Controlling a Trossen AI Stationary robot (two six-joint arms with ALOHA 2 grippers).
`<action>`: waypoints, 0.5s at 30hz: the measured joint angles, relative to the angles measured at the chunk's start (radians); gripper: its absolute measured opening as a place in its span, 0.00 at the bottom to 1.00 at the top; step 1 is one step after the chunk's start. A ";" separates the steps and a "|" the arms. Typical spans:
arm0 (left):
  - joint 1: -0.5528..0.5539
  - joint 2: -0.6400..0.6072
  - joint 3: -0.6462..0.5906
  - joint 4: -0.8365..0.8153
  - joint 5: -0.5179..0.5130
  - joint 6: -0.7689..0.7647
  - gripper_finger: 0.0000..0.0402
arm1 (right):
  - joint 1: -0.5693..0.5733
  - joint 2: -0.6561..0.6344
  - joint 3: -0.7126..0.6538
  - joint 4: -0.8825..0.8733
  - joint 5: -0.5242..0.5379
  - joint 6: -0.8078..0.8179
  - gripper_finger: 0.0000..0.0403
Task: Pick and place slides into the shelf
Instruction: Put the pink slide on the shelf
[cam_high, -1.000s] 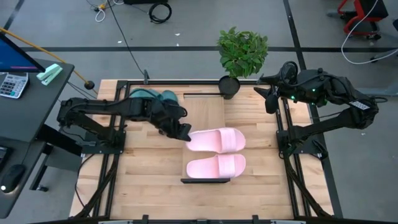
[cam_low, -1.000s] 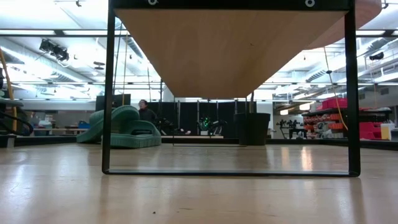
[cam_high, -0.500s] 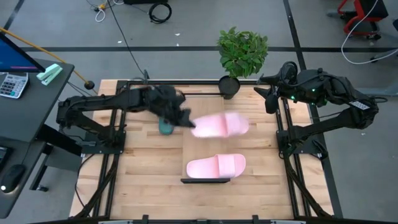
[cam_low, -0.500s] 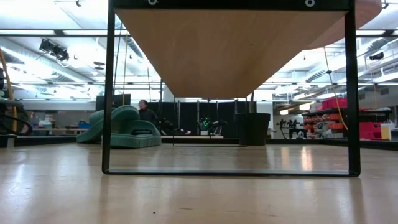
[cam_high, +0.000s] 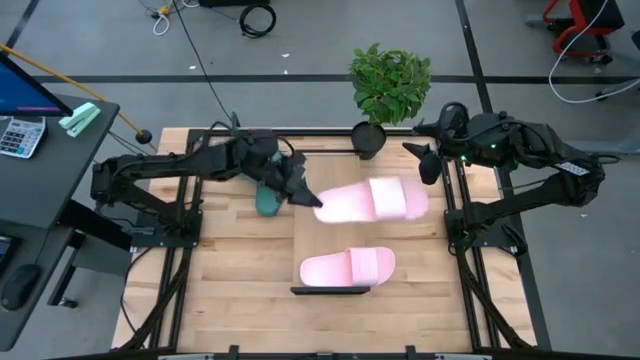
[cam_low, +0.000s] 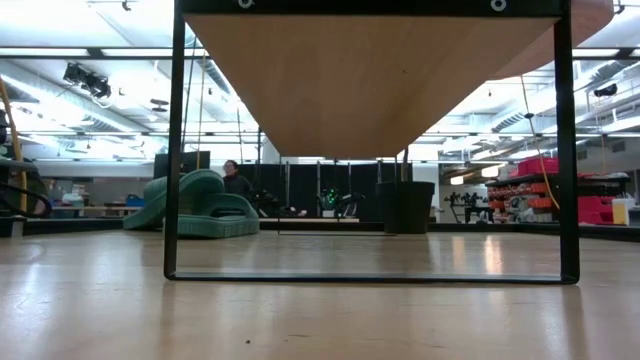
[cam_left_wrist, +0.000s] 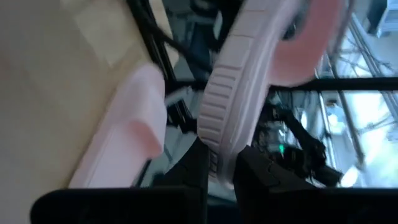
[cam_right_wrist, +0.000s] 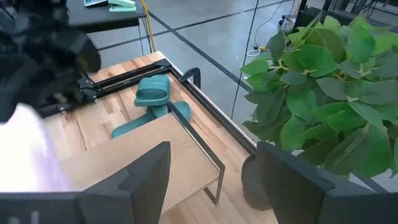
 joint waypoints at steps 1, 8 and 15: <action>-0.001 0.000 -0.031 0.032 0.013 -0.032 0.13 | 0.000 0.004 0.000 0.000 0.000 -0.001 0.61; 0.015 -0.008 -0.156 0.132 0.014 -0.033 0.13 | 0.000 0.010 0.000 0.000 -0.002 0.004 0.61; 0.011 -0.008 -0.222 0.115 0.010 0.008 0.13 | 0.000 0.010 0.000 0.000 -0.004 0.024 0.61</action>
